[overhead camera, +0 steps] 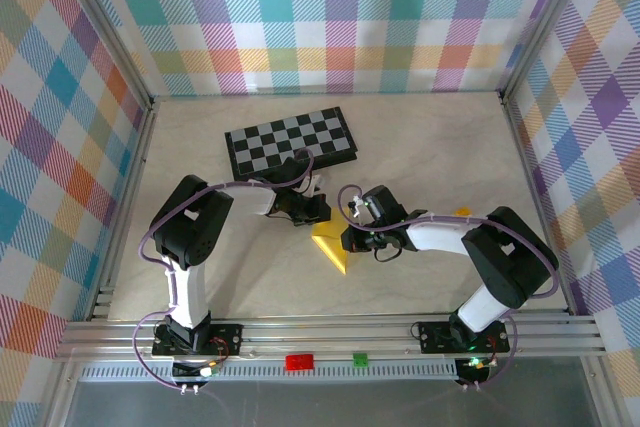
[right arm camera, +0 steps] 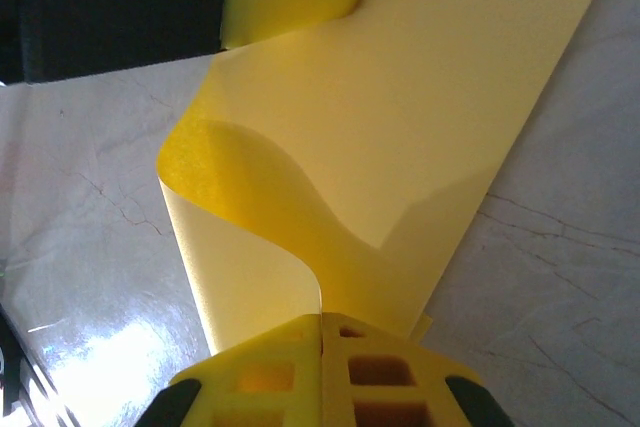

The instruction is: Fold a paper plane with a square sheet of paper (pick it up from the middle)

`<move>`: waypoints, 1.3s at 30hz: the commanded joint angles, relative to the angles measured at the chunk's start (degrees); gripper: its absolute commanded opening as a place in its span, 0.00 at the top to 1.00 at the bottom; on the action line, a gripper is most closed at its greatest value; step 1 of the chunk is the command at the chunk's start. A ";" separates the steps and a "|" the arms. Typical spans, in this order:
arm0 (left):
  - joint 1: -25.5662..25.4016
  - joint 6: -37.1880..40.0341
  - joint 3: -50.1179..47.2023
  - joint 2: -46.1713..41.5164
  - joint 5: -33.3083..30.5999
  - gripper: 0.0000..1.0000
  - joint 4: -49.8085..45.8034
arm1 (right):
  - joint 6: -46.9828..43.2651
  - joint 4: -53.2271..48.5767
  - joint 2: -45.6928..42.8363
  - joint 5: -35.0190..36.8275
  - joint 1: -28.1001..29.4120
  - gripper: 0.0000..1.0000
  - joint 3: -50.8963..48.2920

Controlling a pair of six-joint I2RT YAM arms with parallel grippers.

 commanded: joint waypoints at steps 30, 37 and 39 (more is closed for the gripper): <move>0.22 1.54 -1.45 1.77 -3.50 0.99 -6.30 | 0.96 -0.91 1.83 2.52 -0.18 0.97 0.65; 0.22 1.71 -1.87 1.82 -3.71 0.99 -6.30 | 1.33 -0.04 3.78 1.73 -0.10 0.97 1.03; 0.22 1.74 -2.06 1.67 -3.92 0.99 -6.30 | 1.36 -0.05 4.09 1.65 -0.17 0.97 1.07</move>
